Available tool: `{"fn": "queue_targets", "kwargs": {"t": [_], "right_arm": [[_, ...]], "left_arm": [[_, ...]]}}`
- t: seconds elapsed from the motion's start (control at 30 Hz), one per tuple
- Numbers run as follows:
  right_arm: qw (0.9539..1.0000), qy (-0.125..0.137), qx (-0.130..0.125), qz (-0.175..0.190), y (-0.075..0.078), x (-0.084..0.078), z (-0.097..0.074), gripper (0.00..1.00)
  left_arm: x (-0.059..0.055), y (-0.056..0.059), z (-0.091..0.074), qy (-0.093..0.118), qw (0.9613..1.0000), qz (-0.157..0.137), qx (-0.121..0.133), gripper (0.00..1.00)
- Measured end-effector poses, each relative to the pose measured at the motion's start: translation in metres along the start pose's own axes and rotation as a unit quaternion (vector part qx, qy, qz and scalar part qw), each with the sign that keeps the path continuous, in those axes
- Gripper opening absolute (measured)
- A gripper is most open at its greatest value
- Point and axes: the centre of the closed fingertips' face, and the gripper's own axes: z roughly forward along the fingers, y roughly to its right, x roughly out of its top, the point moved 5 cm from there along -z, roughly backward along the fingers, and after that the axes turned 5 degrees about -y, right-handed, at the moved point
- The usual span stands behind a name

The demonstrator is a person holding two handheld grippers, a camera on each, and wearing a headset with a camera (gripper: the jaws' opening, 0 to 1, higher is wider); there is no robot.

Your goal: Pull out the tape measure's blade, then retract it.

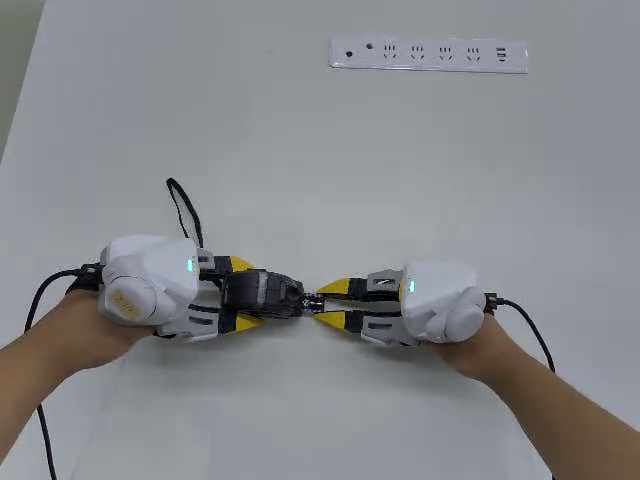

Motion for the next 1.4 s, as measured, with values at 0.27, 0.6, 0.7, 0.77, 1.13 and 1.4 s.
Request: {"fn": "queue_targets", "kwargs": {"t": [0.27,0.6,0.7,0.77,1.13,1.4], "right_arm": [[1.0000,-0.001,0.001,-0.002,0.000,-0.002,-0.004,0.10],[1.0000,-0.003,-0.004,-0.002,-0.001,-0.007,-0.013,0.10],[1.0000,-0.002,-0.005,0.000,-0.002,-0.008,-0.015,0.10],[1.0000,-0.002,-0.005,0.003,-0.002,-0.009,-0.017,0.10],[0.9999,-0.002,-0.005,0.011,-0.001,-0.012,-0.023,0.10],[0.9999,-0.004,-0.006,0.009,-0.001,-0.014,-0.028,0.10]], "left_arm": [[-0.001,0.000,0.001,0.000,1.0000,-0.001,0.000,0.31],[-0.001,0.001,0.001,0.001,1.0000,-0.002,0.001,0.31],[-0.001,0.001,0.000,0.000,1.0000,-0.002,0.001,0.31],[0.000,0.001,0.000,0.000,1.0000,-0.001,0.000,0.31],[0.000,0.001,0.001,0.000,1.0000,-0.002,0.001,0.31],[-0.003,0.000,0.002,0.001,1.0000,-0.005,0.002,0.31]]}}
